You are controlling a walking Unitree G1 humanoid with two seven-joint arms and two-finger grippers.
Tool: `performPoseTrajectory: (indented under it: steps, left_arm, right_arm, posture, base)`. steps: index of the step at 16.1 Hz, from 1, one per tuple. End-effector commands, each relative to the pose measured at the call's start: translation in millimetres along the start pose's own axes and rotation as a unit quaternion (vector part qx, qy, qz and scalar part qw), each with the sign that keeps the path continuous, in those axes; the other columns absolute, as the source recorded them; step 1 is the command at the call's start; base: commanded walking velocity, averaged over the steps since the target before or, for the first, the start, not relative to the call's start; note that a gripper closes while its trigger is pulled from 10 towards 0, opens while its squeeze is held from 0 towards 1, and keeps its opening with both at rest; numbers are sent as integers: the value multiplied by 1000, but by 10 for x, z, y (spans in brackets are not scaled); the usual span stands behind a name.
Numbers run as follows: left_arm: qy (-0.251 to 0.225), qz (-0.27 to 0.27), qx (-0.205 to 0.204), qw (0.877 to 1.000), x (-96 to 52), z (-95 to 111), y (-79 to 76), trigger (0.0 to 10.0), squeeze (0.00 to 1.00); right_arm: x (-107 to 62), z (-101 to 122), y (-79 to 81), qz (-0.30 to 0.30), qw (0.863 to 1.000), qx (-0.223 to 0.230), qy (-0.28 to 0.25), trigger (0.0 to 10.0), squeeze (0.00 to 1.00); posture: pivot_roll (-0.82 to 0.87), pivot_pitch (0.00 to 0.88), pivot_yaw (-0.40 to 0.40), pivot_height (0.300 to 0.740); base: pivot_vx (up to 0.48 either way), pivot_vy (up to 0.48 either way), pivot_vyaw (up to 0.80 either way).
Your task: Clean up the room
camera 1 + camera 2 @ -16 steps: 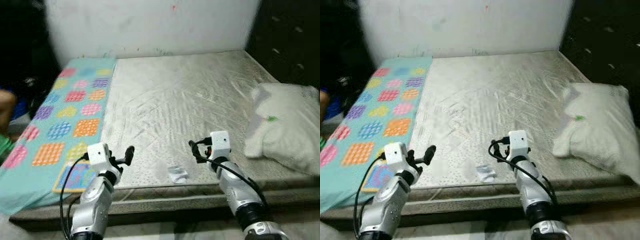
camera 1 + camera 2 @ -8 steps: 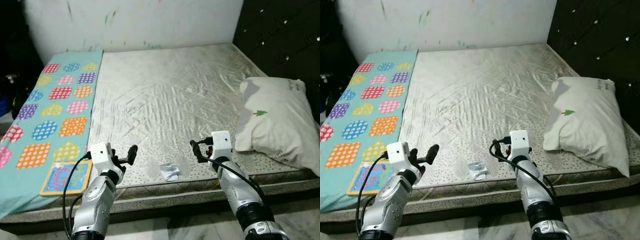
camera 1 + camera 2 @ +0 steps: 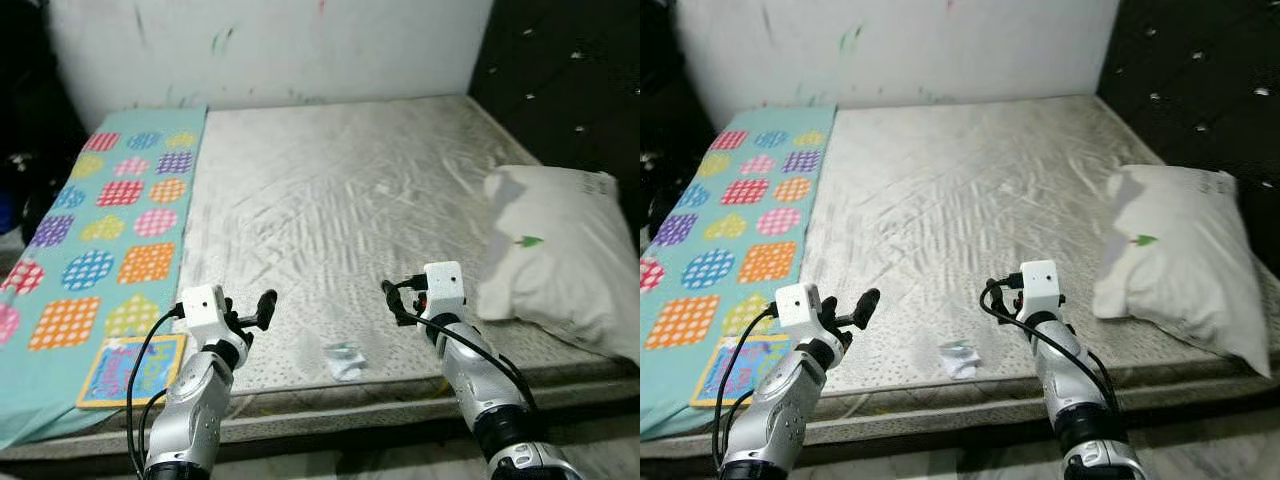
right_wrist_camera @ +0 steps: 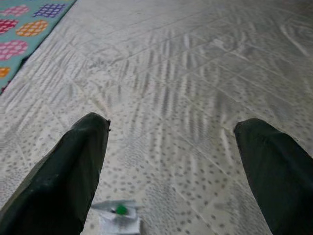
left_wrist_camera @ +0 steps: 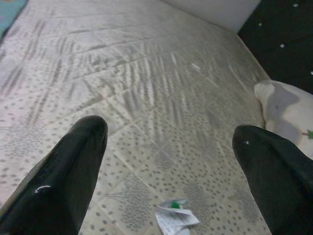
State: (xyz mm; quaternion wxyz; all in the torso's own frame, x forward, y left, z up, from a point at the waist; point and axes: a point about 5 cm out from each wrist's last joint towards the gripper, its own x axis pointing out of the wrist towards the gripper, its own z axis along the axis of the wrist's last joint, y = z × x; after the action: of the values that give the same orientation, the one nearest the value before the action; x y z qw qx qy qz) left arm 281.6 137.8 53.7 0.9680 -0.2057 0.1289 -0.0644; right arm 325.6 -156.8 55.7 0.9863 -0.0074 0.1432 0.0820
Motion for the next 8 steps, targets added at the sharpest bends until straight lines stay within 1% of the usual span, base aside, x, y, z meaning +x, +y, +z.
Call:
performPoseTrajectory:
  steps: [1,5,8]
  left_arm:
    - [-9,-2,2,1000,8,57,13,10000,0]
    - [-6,-2,5,1000,14,58,17,10000,0]
    - [-8,-2,5,1000,19,66,16,10000,0]
  right_arm:
    - [21,46,19,2,1000,-4,-7,10000,0]
    - [23,47,15,0,1000,-3,-7,10000,0]
    - [27,48,15,-1,1000,-3,-8,10000,0]
  posture:
    - [-91,0,44,740]
    - [-91,0,46,740]
    - [-91,0,48,740]
  base:
    - [251,0,0]
    - [250,0,0]
    - [0,0,0]
